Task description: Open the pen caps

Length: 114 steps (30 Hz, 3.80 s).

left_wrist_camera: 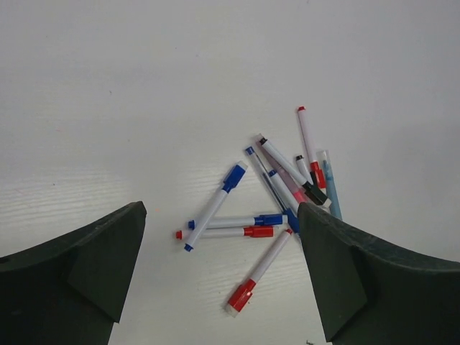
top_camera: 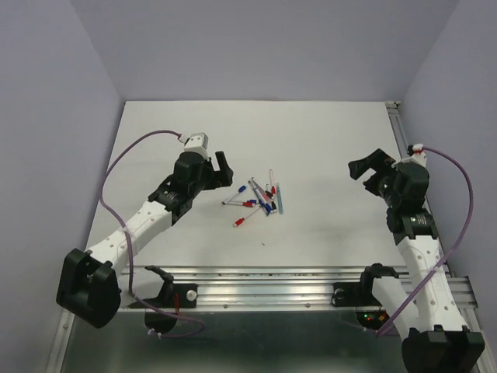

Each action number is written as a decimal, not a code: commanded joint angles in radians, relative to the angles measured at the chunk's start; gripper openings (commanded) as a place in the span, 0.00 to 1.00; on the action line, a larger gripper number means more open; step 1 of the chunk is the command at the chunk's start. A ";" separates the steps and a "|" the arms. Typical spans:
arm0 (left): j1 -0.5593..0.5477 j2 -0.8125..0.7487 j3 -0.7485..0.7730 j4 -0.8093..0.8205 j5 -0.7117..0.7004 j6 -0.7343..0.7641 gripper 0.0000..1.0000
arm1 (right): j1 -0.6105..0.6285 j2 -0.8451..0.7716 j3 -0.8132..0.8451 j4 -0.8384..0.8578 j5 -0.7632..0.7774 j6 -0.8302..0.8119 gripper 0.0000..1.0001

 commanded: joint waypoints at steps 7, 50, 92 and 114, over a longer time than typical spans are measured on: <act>0.000 0.224 0.053 0.068 0.161 0.131 0.98 | 0.002 0.065 -0.006 0.135 -0.109 -0.053 1.00; -0.116 0.653 0.198 -0.095 0.001 0.166 0.35 | 0.002 0.200 -0.003 0.072 -0.097 -0.080 1.00; -0.281 0.011 -0.117 0.370 0.310 0.014 0.00 | 0.617 0.350 -0.023 0.617 -0.069 0.286 0.96; -0.323 0.022 -0.089 0.347 0.212 -0.033 0.00 | 0.780 0.519 0.063 0.606 0.164 0.346 0.01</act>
